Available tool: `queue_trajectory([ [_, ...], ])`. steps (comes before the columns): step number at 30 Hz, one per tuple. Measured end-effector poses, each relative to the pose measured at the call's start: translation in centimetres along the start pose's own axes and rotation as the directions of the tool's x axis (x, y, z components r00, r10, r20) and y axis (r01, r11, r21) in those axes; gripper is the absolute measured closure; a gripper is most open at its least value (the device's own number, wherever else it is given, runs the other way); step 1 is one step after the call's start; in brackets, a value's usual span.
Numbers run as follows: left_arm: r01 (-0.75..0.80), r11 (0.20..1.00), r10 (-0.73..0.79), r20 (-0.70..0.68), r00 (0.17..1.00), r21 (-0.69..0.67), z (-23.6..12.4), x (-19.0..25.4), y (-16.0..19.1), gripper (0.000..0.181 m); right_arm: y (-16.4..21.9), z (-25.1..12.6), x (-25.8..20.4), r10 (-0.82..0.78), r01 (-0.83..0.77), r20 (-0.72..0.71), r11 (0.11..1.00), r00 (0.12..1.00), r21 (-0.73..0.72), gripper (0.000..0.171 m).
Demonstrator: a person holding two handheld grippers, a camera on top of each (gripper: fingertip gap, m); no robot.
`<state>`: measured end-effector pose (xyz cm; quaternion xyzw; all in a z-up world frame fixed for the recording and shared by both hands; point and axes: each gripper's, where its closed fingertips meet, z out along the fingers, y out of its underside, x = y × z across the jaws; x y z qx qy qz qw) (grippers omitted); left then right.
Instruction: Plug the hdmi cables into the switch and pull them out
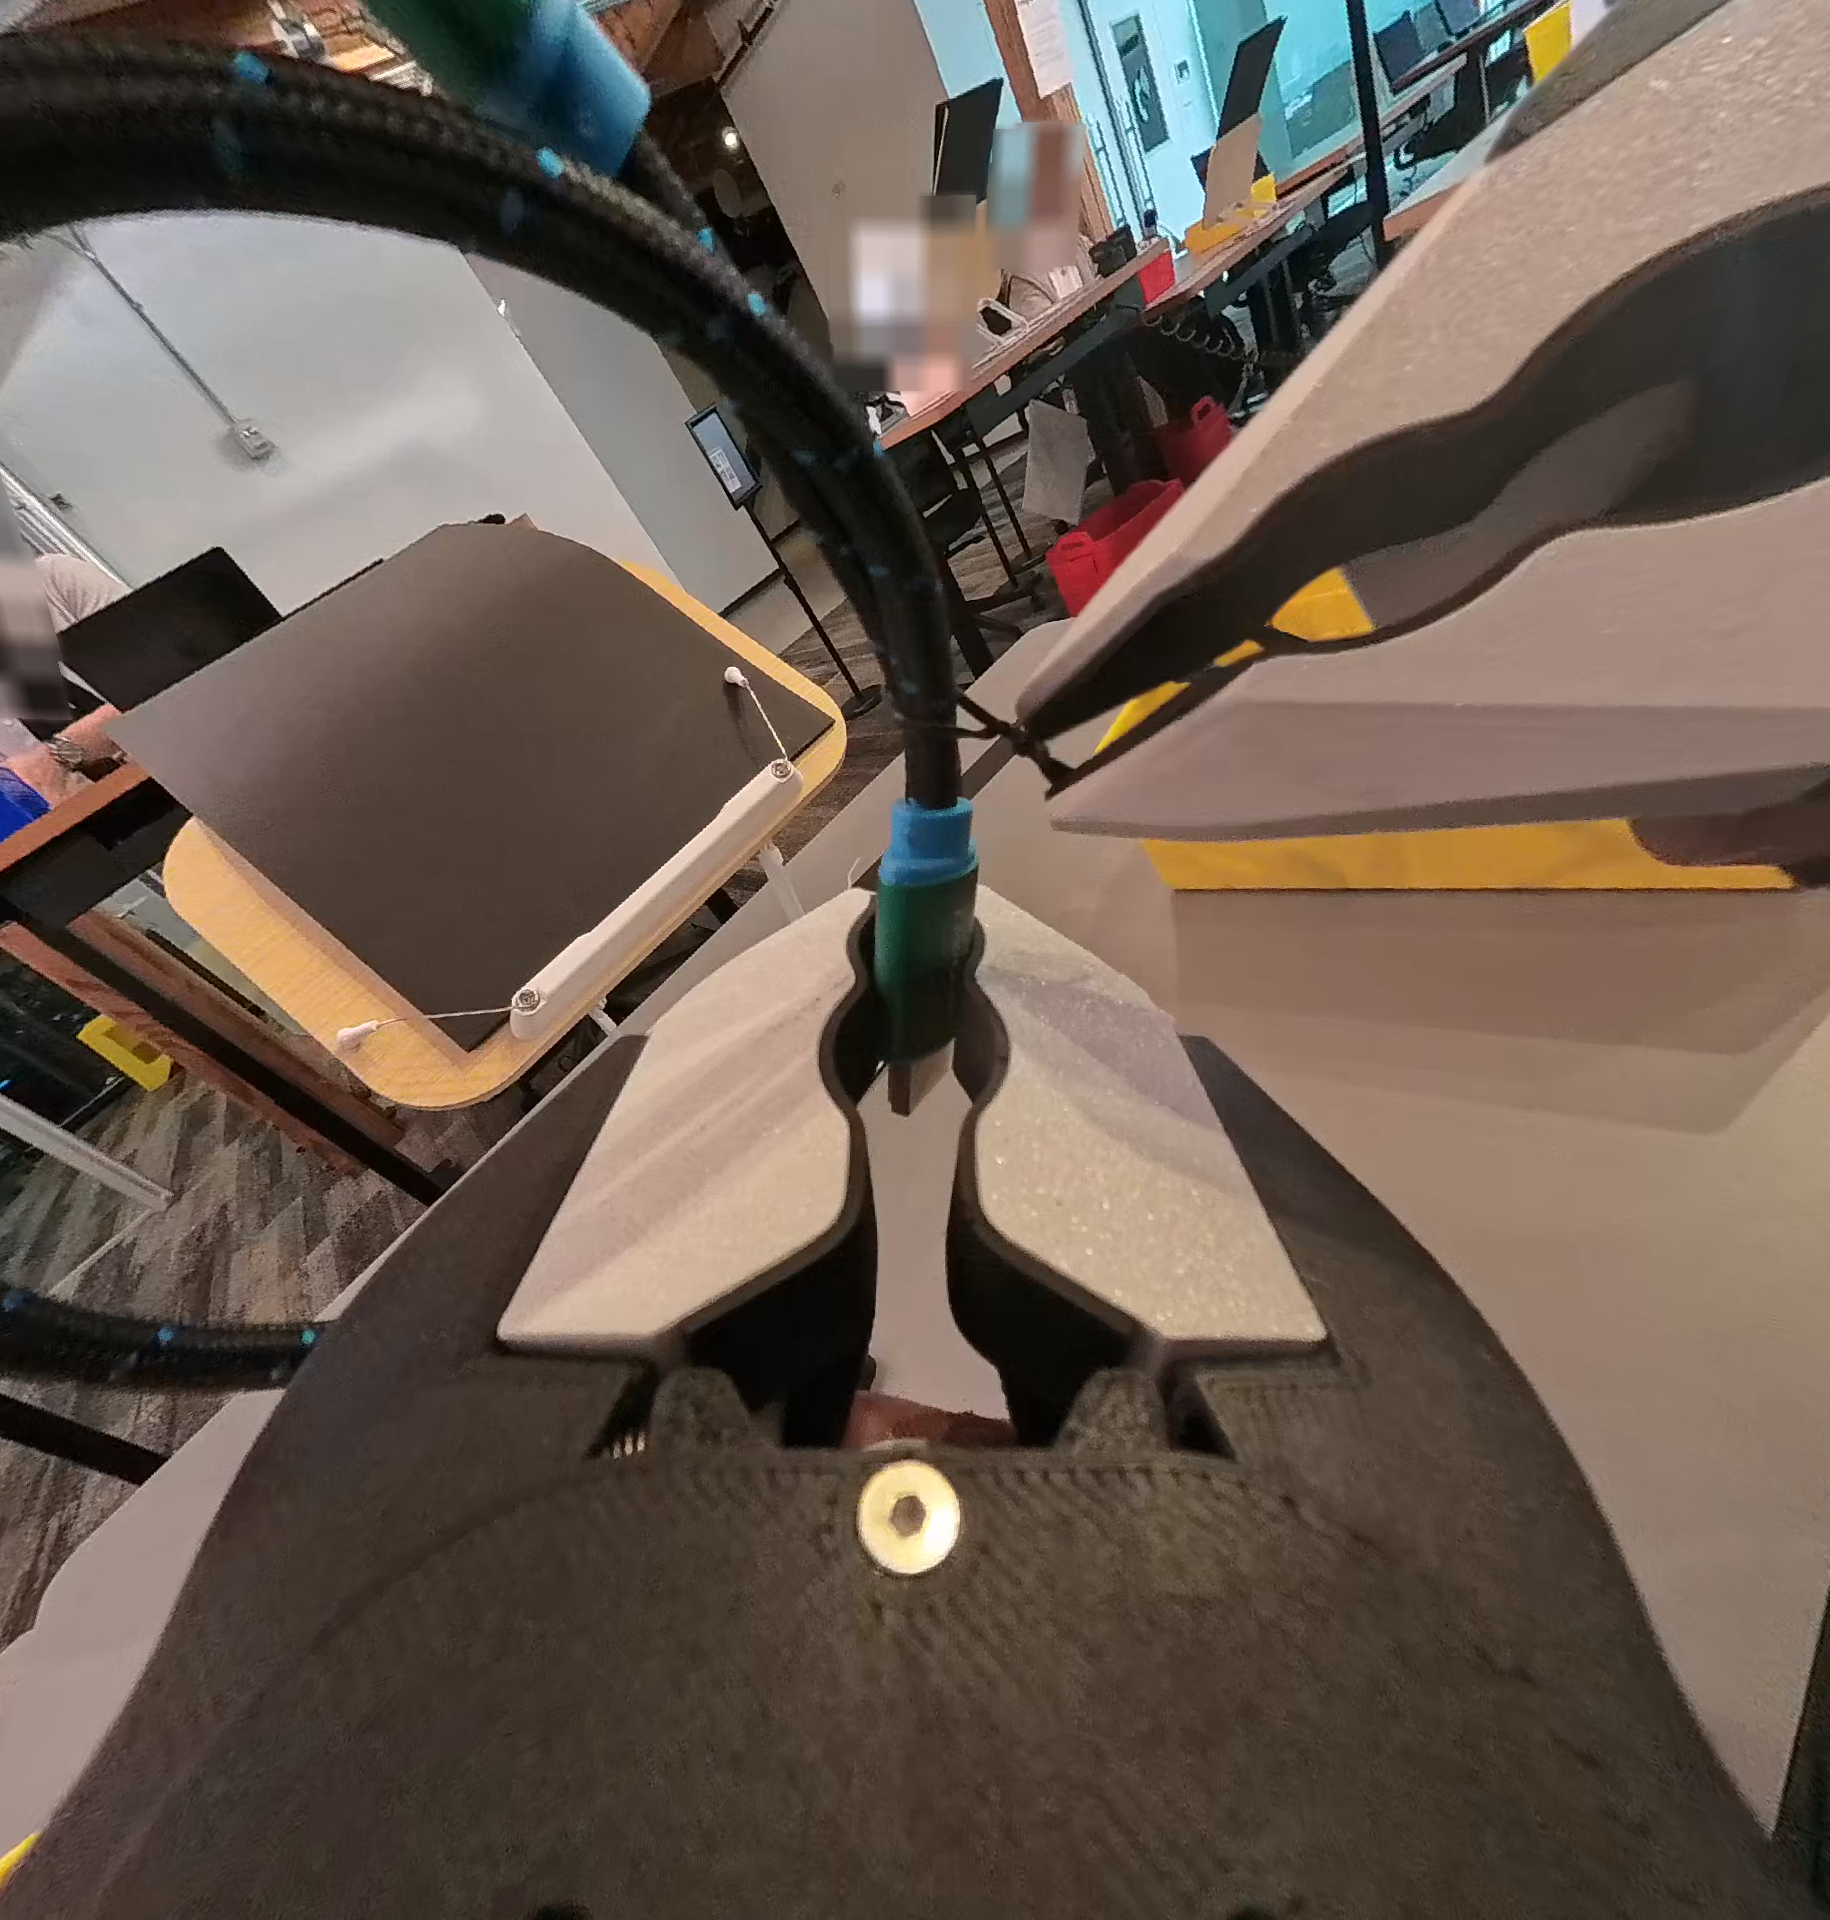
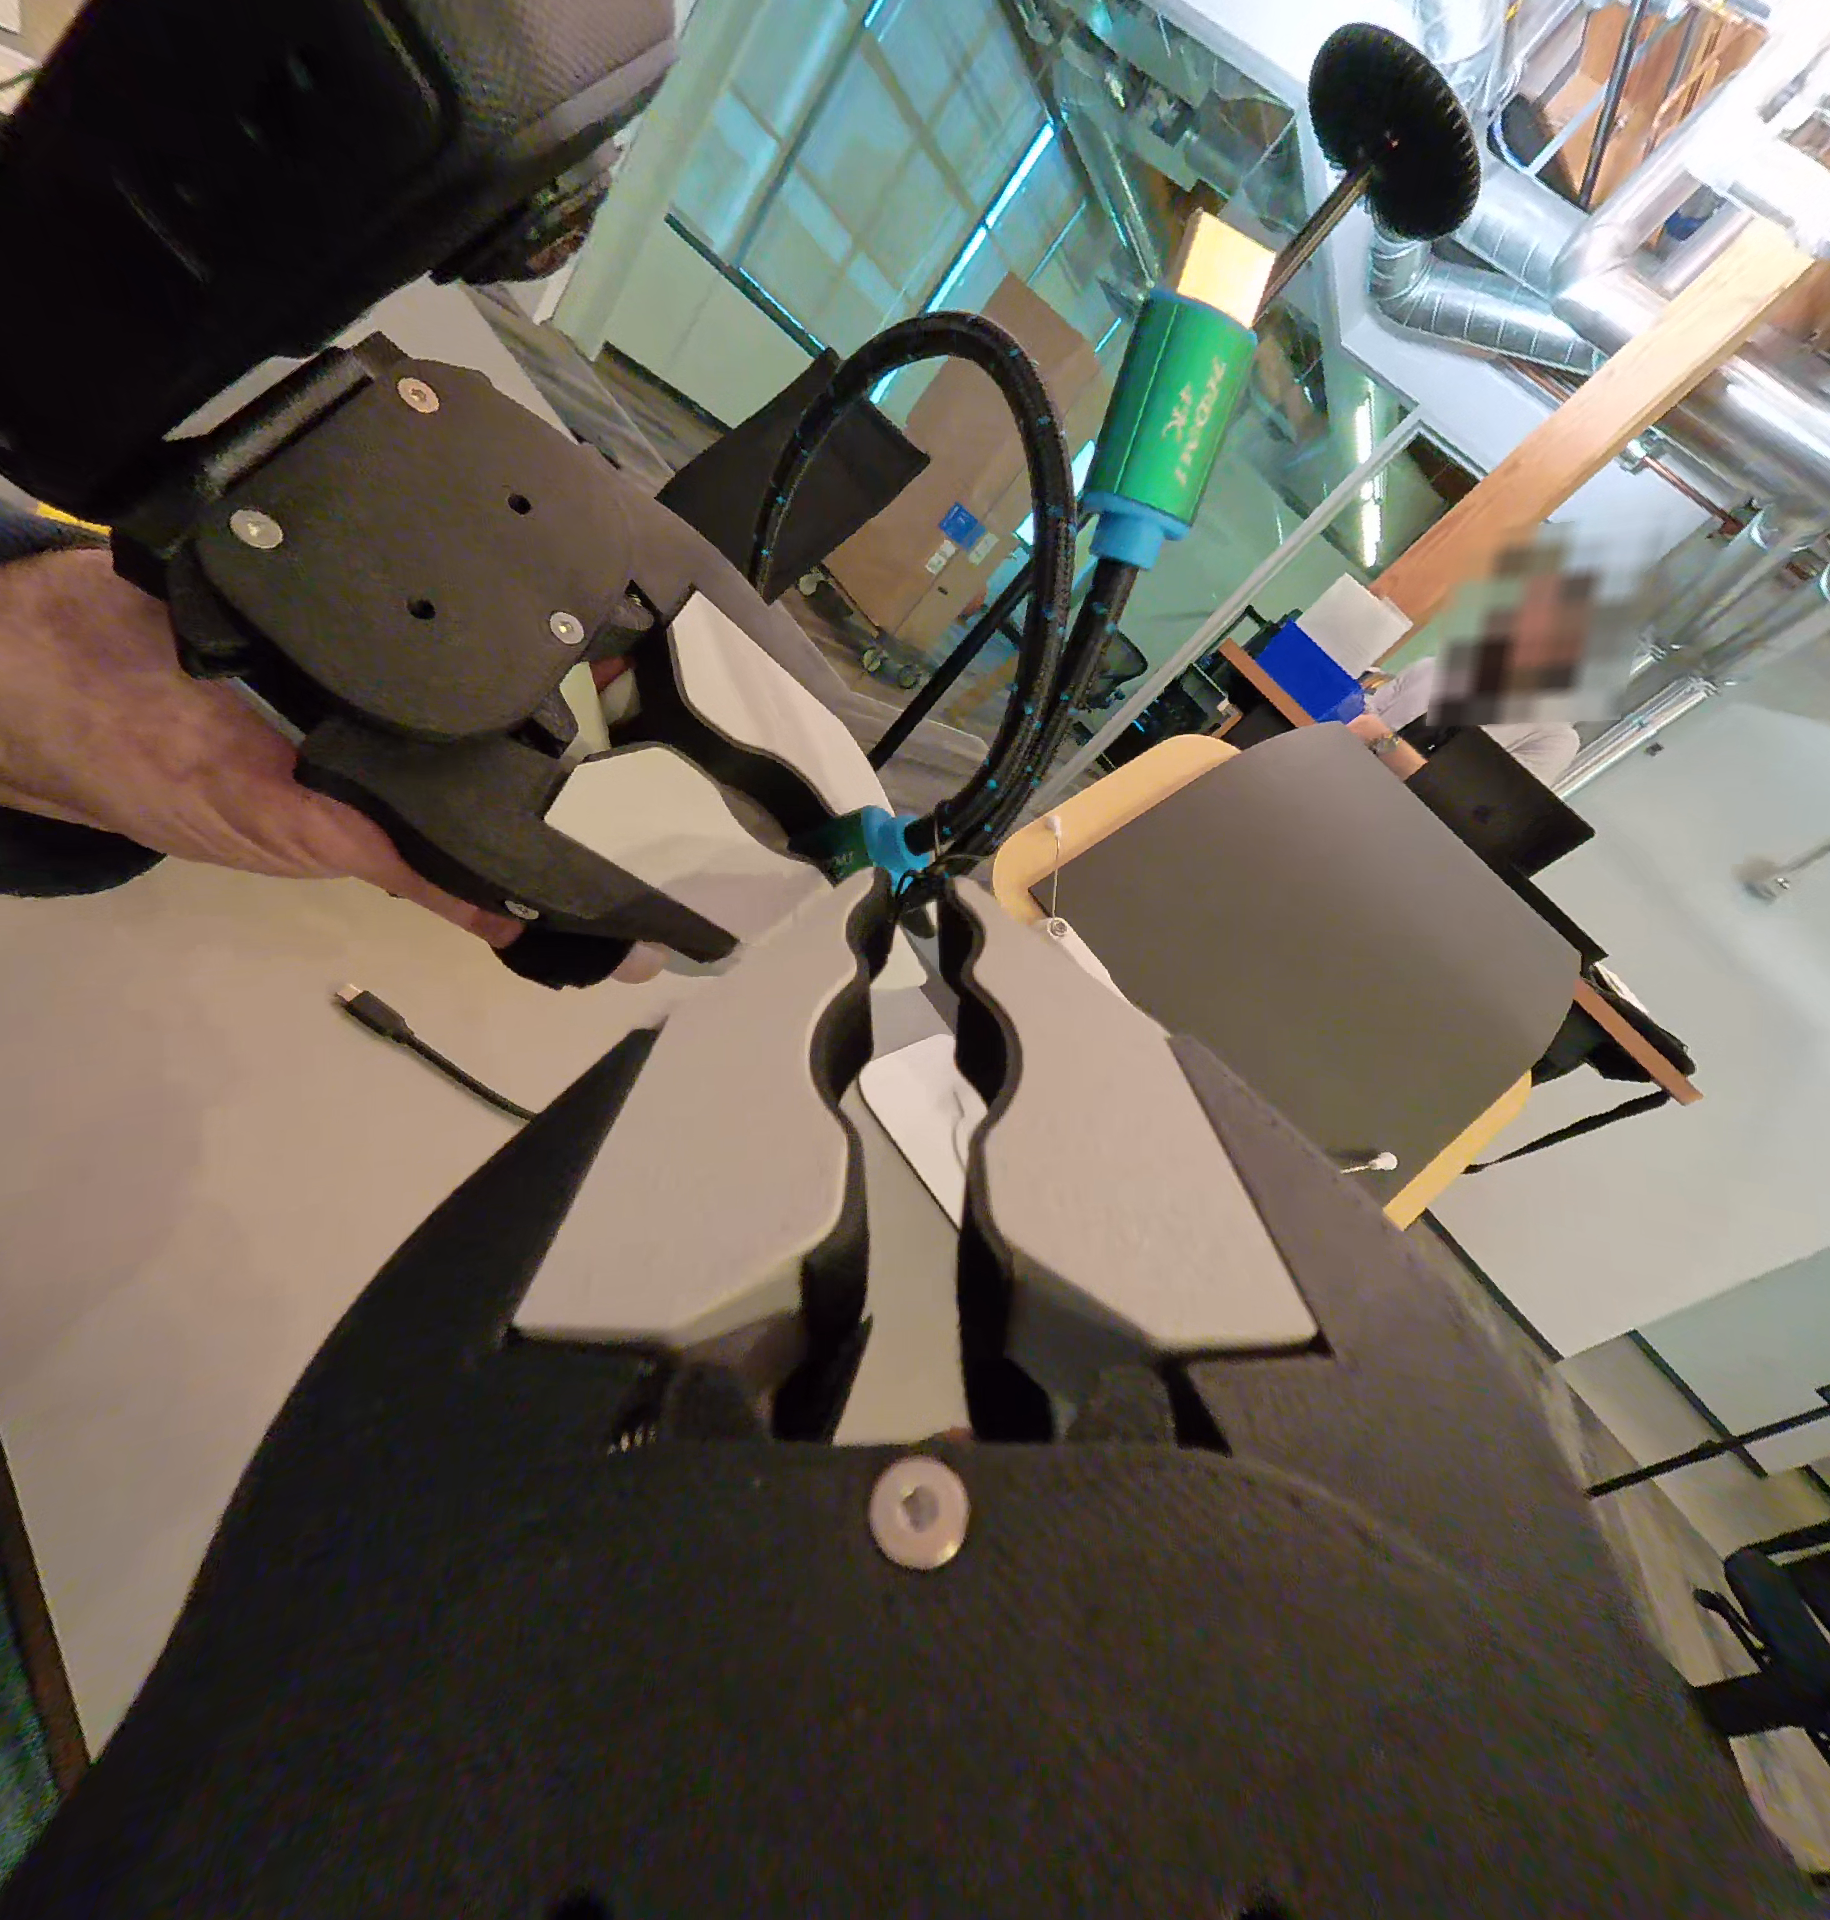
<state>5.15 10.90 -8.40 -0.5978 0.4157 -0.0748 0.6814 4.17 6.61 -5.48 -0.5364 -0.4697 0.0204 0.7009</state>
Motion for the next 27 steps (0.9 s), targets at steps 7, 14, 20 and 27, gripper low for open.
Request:
queue_trajectory([
  [7,0.0,1.0,0.0,0.018,1.0,-0.002,0.0,-0.1,-0.1,0.173,0.0,0.3,-0.2,0.058,-0.058,0.008,0.998,0.998,0.001,0.167],
  [14,-0.005,1.0,0.005,0.026,1.0,-0.005,0.0,-0.1,0.1,0.173,-0.2,-0.1,0.1,0.086,-0.086,0.012,0.996,0.996,0.009,0.171],
  [20,-0.033,0.999,0.033,0.039,0.999,-0.003,0.1,-0.2,0.2,0.172,-0.4,-0.5,0.2,0.315,-0.325,0.126,0.943,0.941,0.066,0.171],
  [27,-0.108,0.994,0.107,0.085,0.991,0.009,0.2,-0.3,0.3,0.172,-0.2,-1.1,1.0,0.814,-0.962,0.531,0.273,0.235,0.008,0.171],
])
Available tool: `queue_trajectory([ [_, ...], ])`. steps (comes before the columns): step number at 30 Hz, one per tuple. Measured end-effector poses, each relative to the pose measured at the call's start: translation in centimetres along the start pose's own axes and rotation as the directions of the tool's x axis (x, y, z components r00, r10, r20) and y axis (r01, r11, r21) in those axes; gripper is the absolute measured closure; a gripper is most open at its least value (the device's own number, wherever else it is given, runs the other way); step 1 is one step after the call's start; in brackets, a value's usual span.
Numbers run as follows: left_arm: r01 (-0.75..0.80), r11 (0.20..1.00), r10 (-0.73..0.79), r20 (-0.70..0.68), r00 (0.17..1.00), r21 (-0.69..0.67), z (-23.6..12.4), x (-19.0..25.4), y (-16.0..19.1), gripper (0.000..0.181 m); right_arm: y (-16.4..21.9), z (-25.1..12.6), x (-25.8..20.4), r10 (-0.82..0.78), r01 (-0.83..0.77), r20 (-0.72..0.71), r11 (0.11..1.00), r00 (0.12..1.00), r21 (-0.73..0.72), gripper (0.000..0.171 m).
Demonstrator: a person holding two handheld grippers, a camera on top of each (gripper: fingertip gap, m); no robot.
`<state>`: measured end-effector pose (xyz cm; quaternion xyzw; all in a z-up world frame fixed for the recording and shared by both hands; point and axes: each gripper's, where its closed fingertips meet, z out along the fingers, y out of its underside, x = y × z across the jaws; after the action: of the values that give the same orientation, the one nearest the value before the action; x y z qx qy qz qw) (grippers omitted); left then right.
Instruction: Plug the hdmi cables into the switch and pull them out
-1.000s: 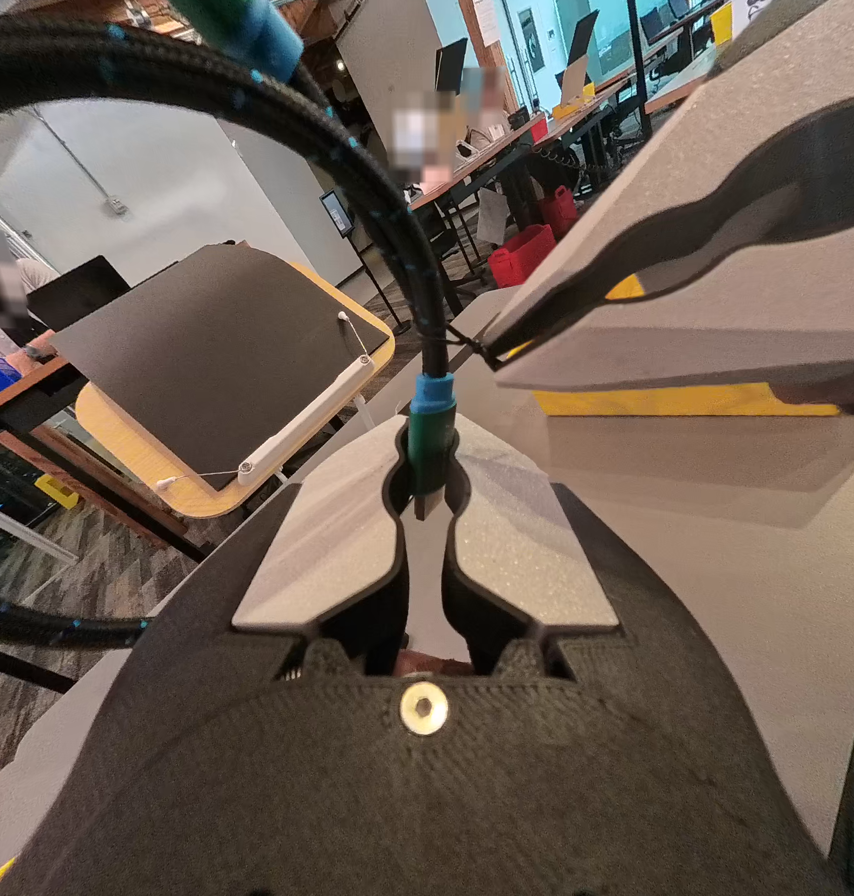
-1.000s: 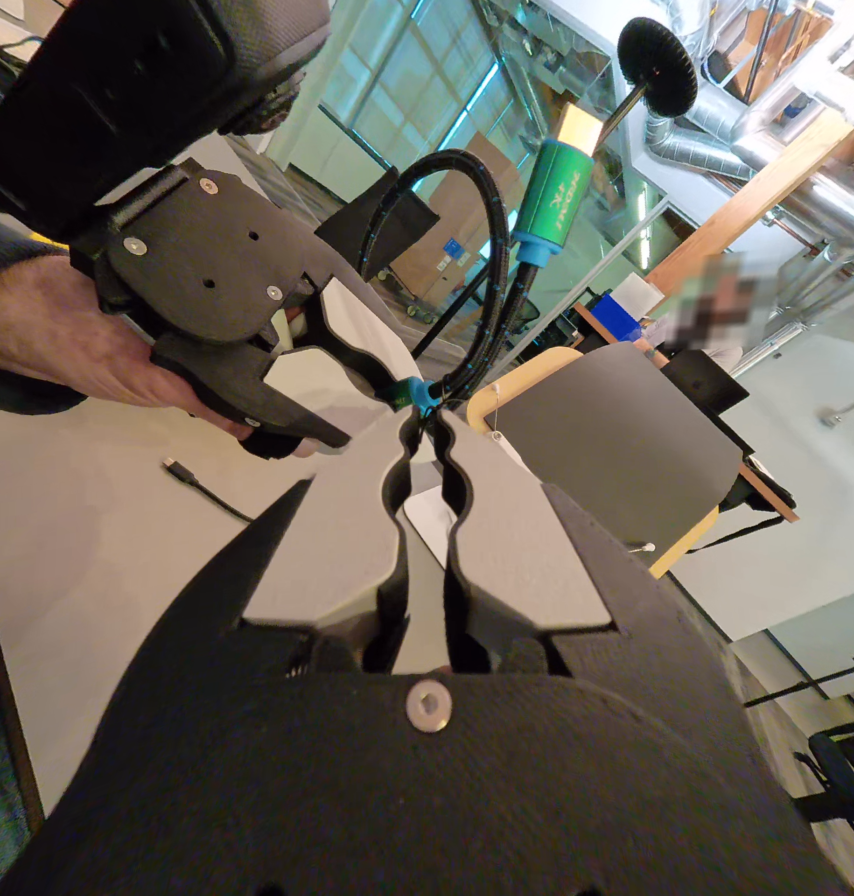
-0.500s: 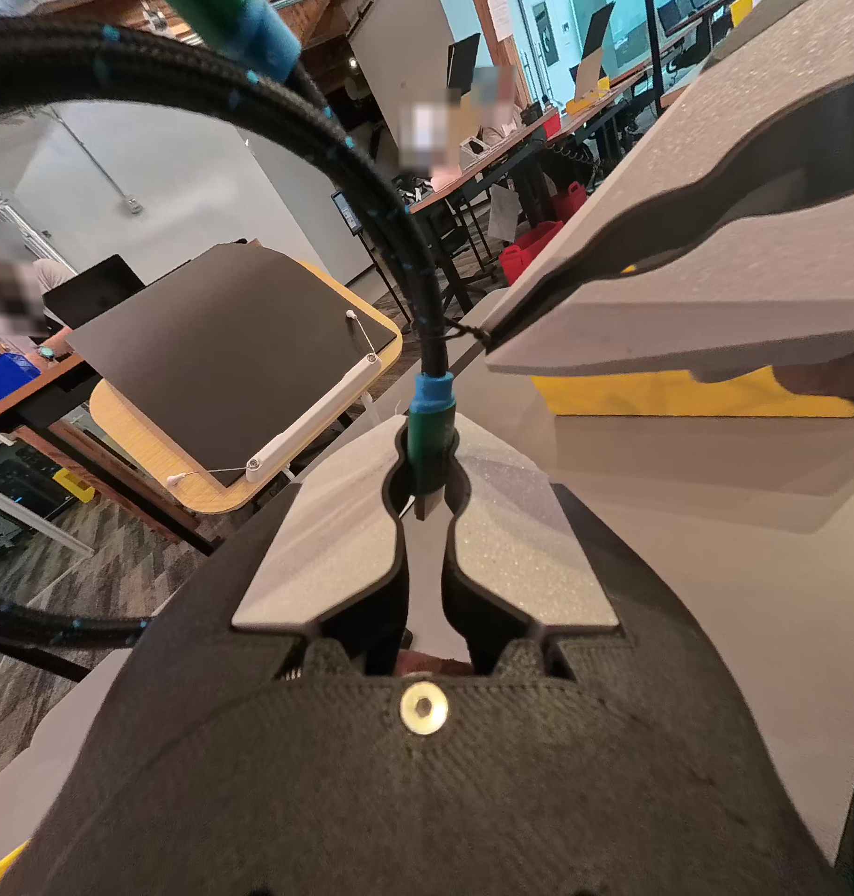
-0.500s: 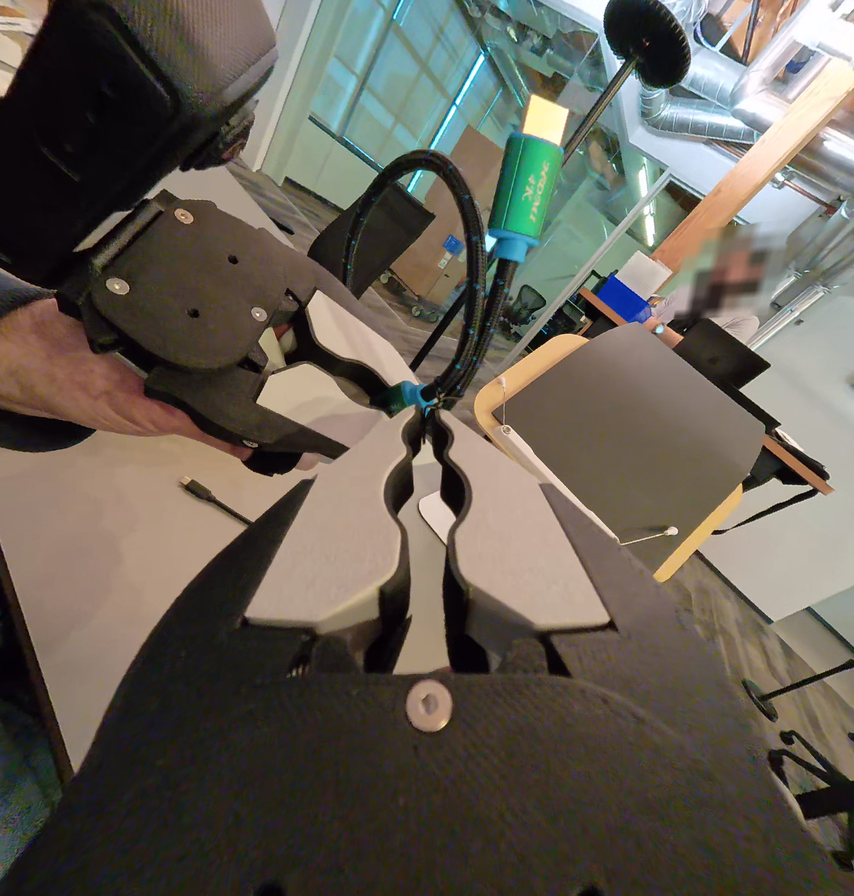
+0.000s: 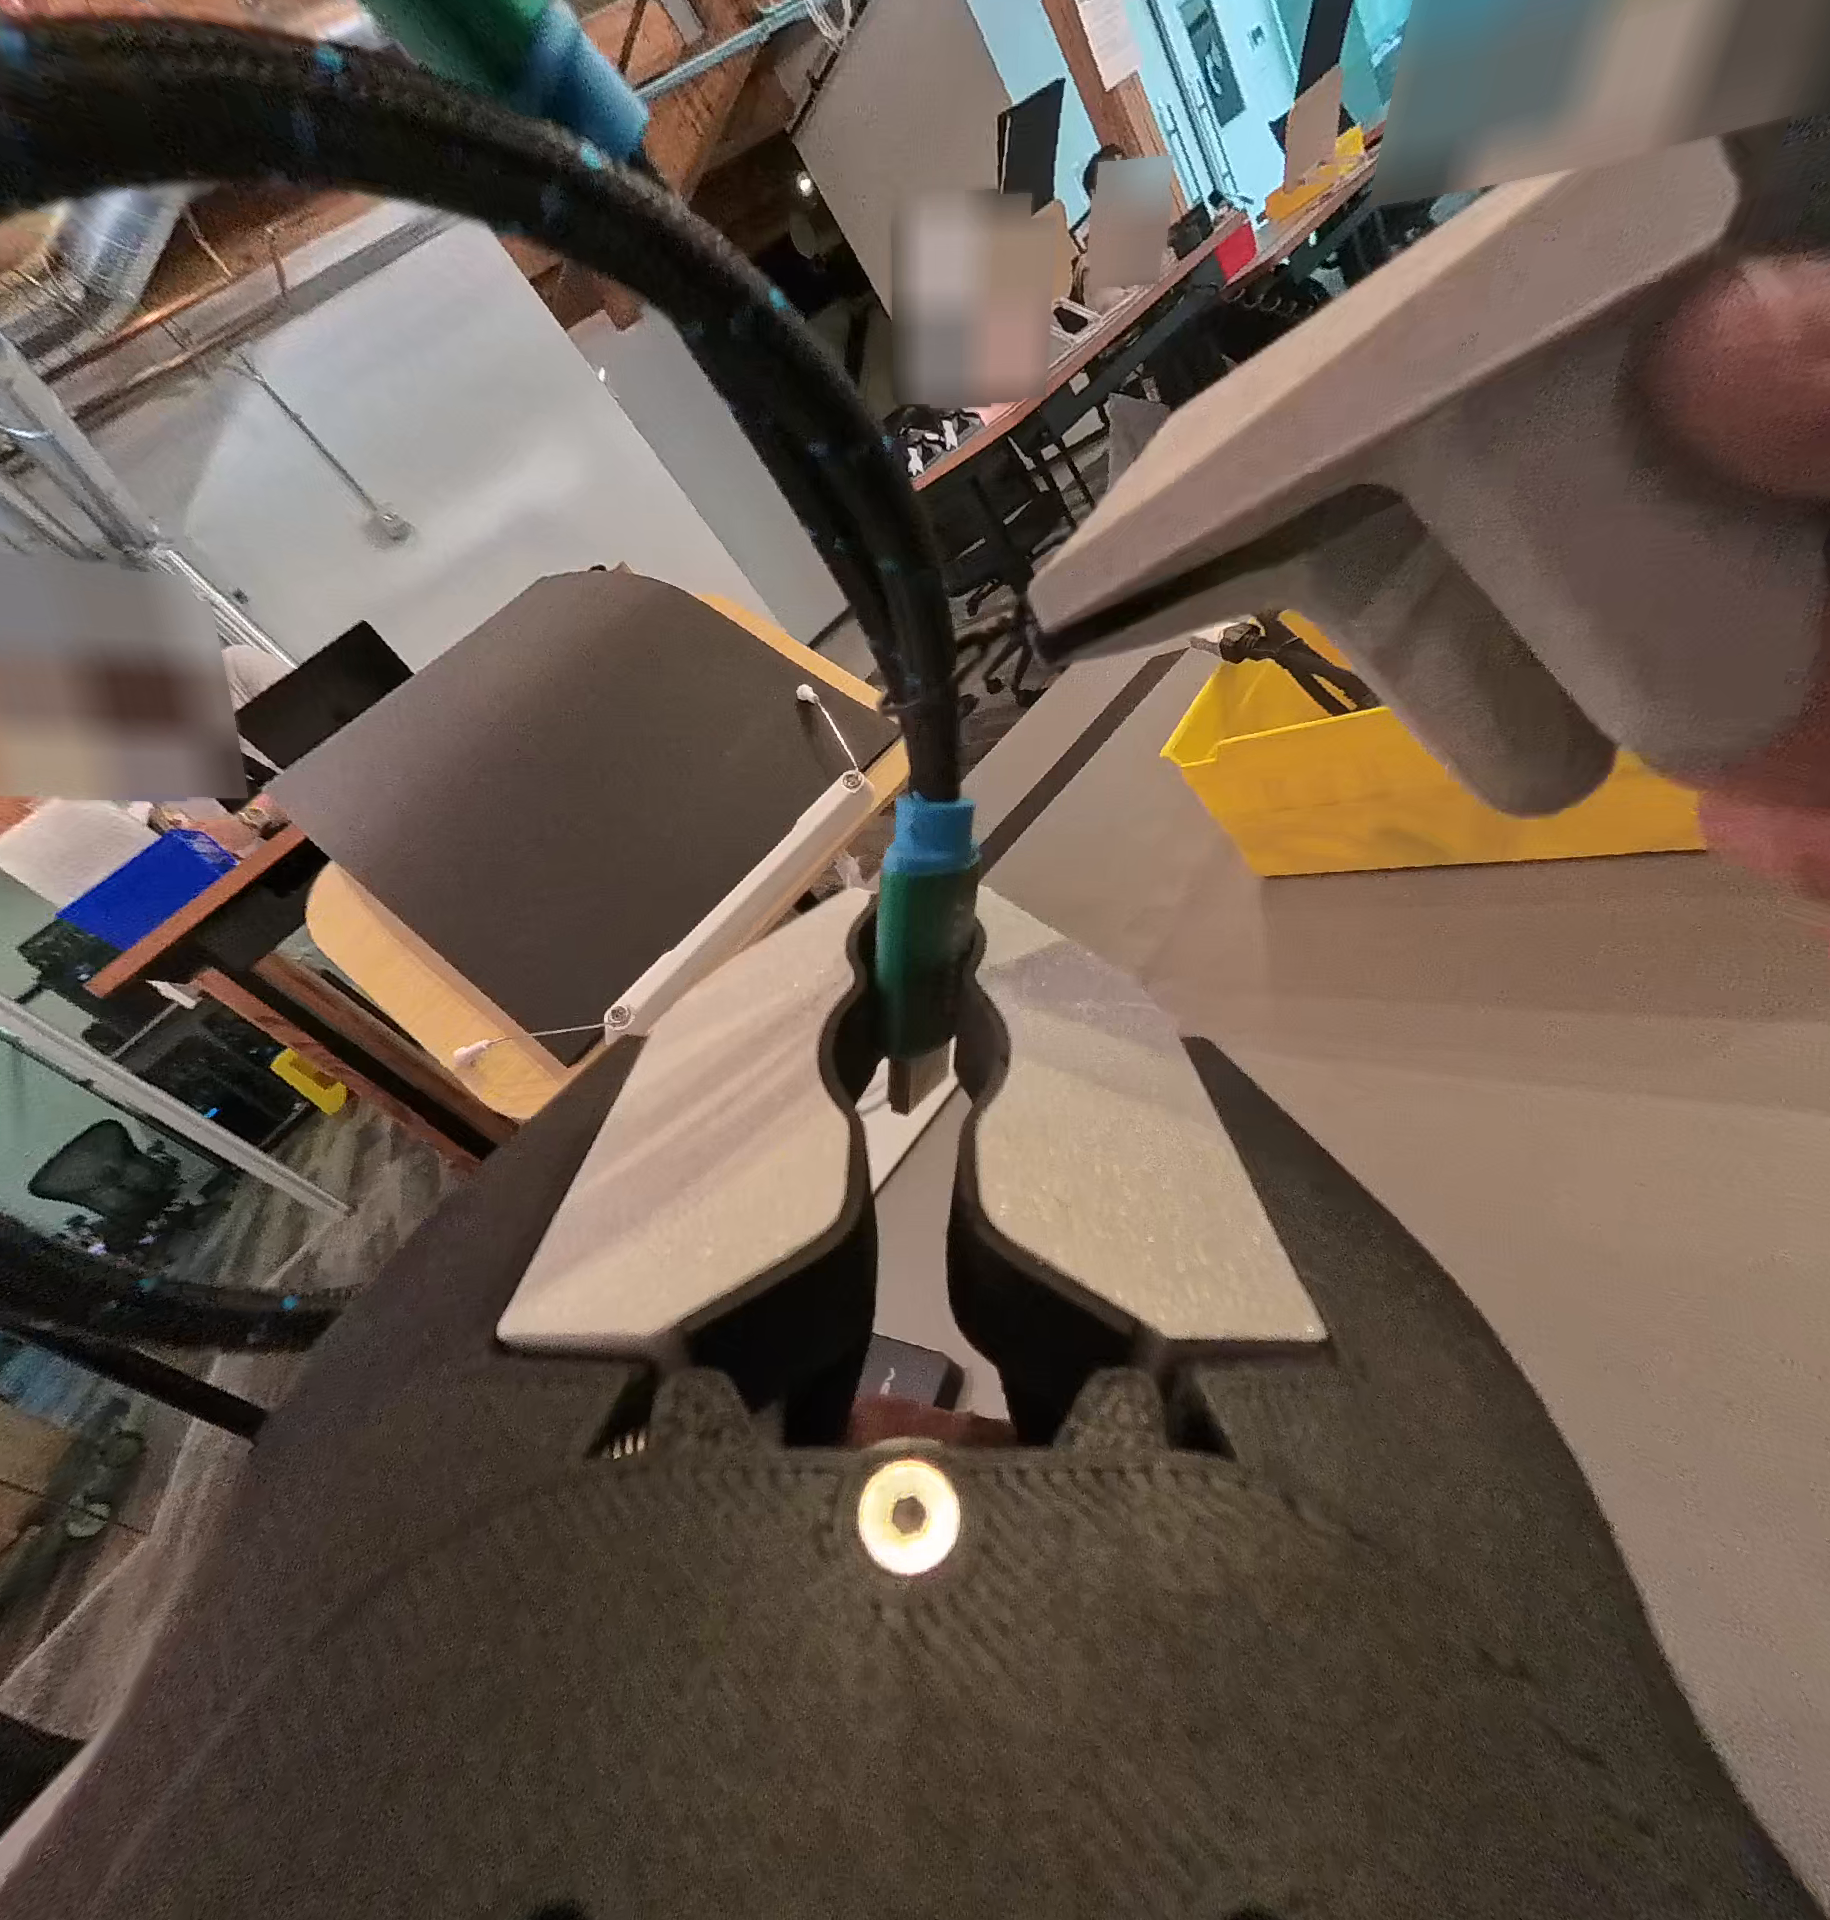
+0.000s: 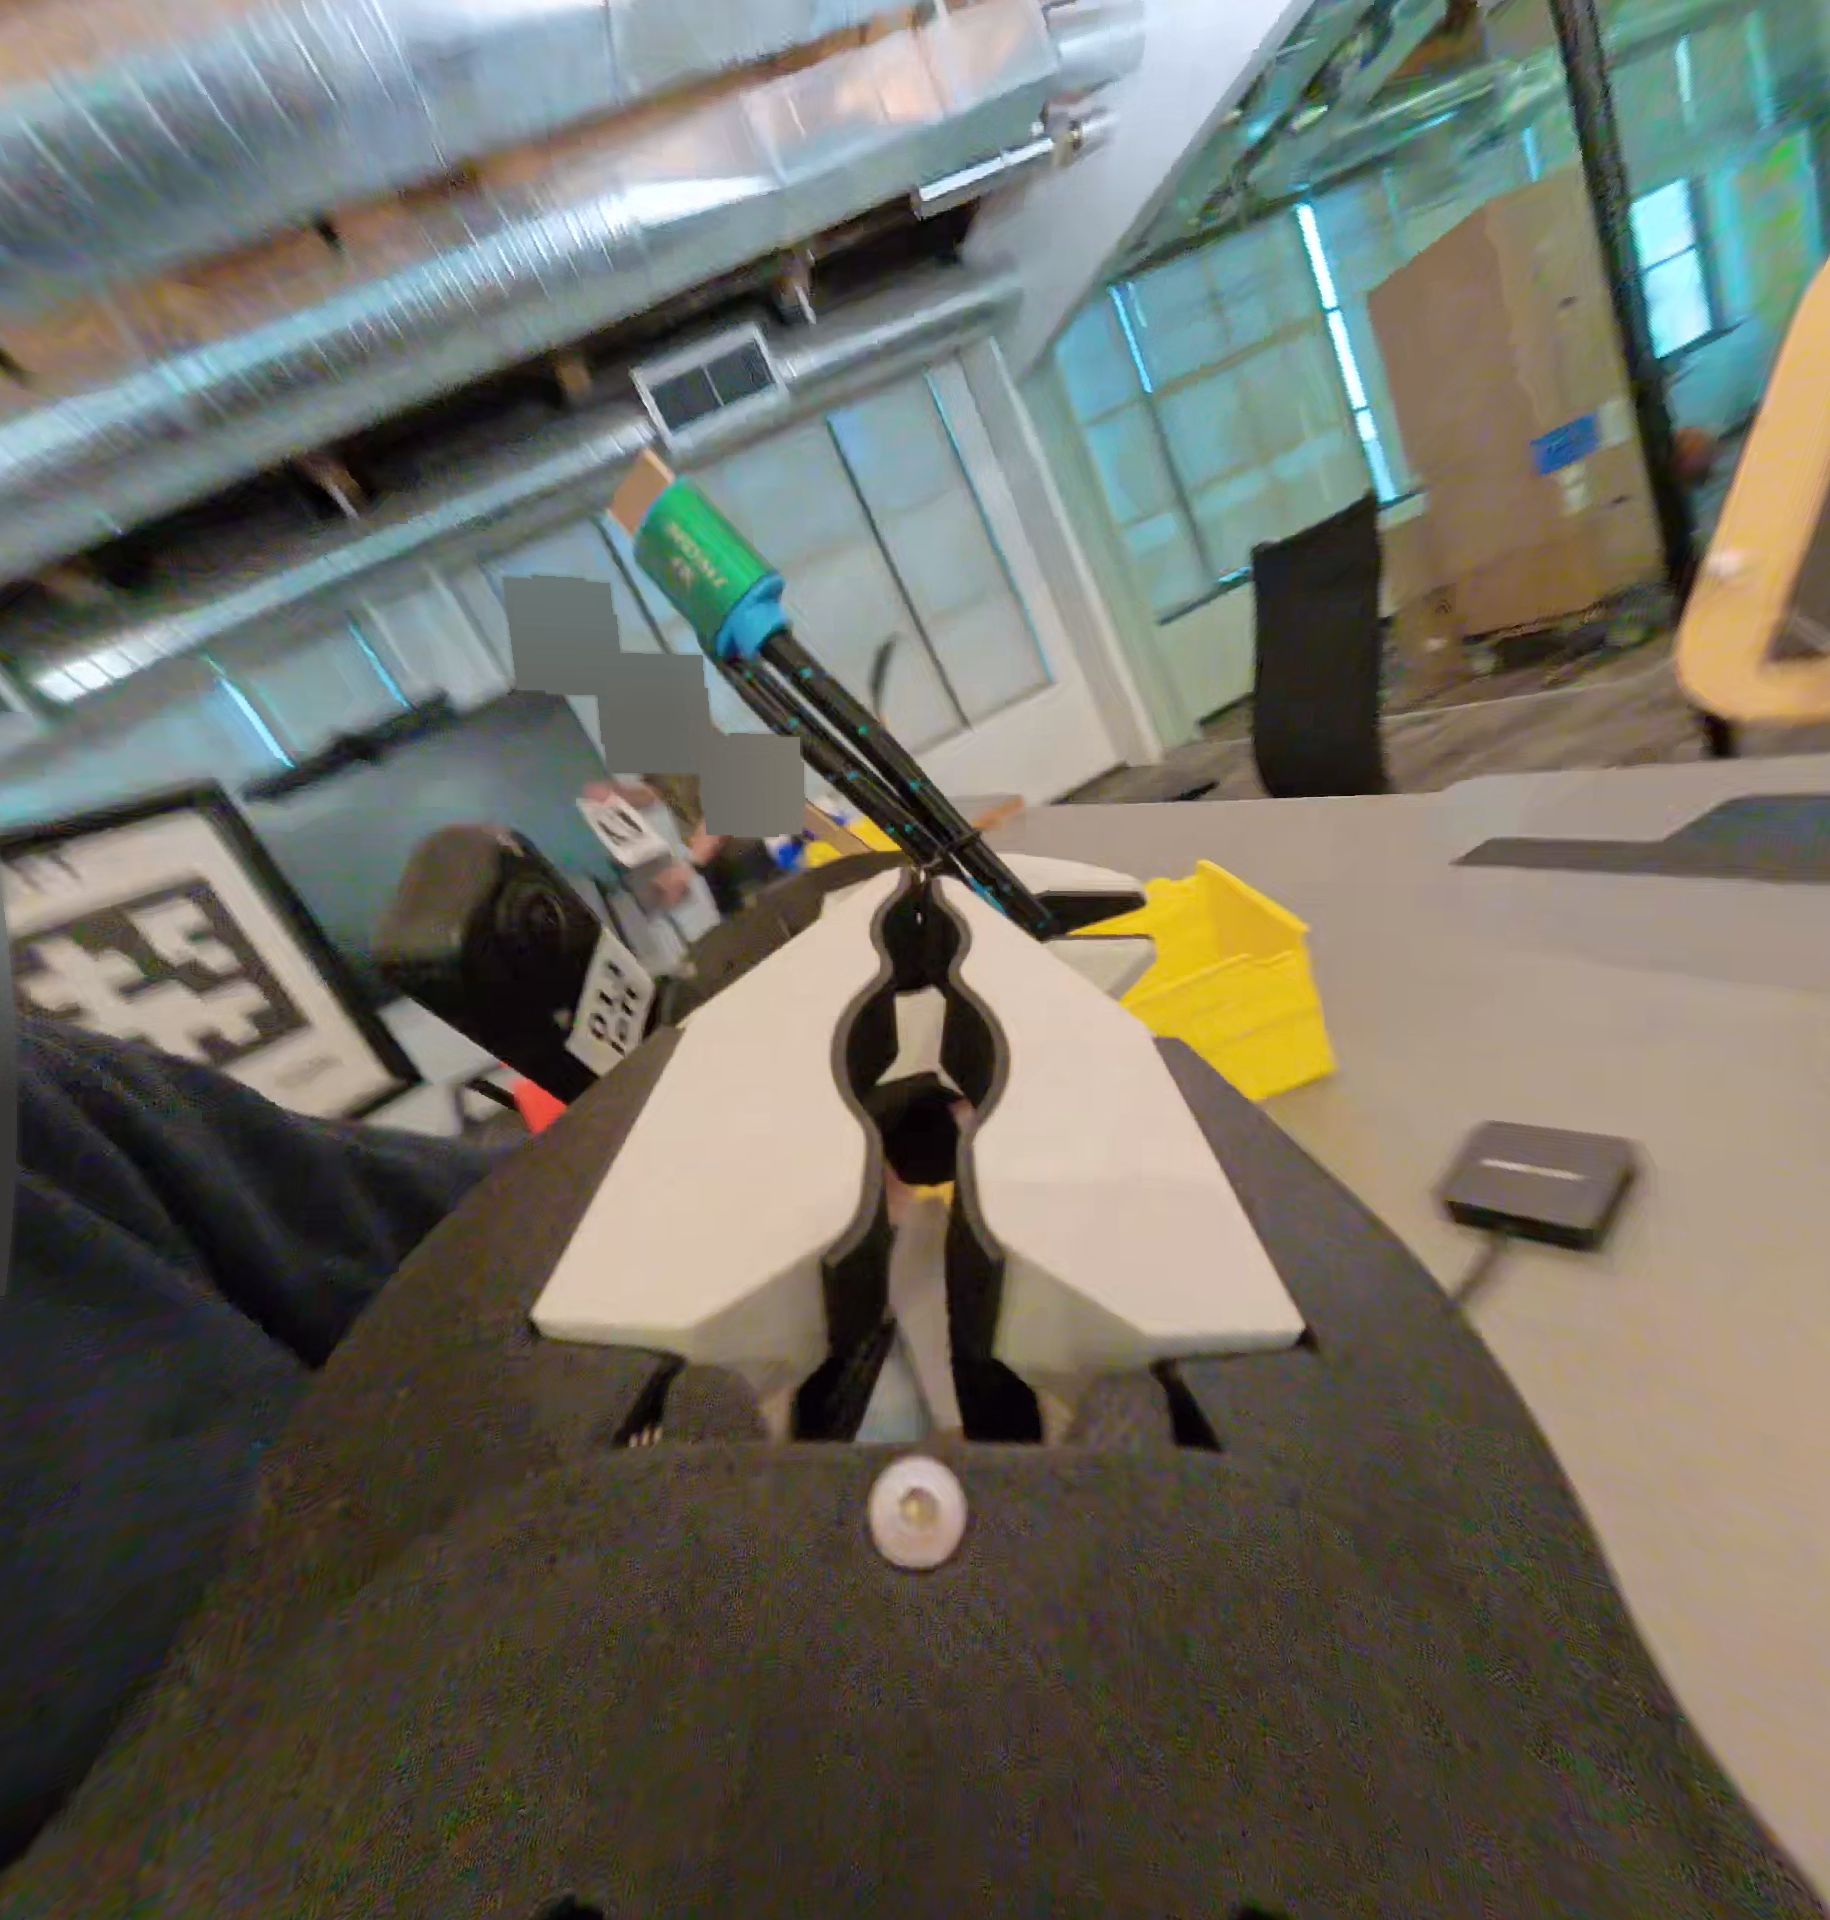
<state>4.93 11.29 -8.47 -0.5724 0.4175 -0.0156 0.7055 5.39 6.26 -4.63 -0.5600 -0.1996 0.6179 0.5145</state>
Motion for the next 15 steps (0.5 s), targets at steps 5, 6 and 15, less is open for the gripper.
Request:
queue_trajectory([
  [5,-0.01,1.0,0.01,-0.002,1.0,0.009,0.2,0.3,0.3,0.172,0.5,-0.5,0.4,0.439,-0.477,0.256,0.872,0.861,0.111,0.171],
  [6,-0.01,1.0,0.01,-0.004,1.0,-0.001,0.2,0.4,0.5,0.172,0.8,-0.5,0.7,0.423,-0.458,0.235,0.881,0.875,0.117,0.171],
  [15,0.013,1.0,-0.013,-0.014,1.0,-0.02,0.3,0.1,0.7,0.173,0.6,-0.2,0.0,-0.522,0.496,-0.146,0.849,0.84,-0.184,0.153],
])
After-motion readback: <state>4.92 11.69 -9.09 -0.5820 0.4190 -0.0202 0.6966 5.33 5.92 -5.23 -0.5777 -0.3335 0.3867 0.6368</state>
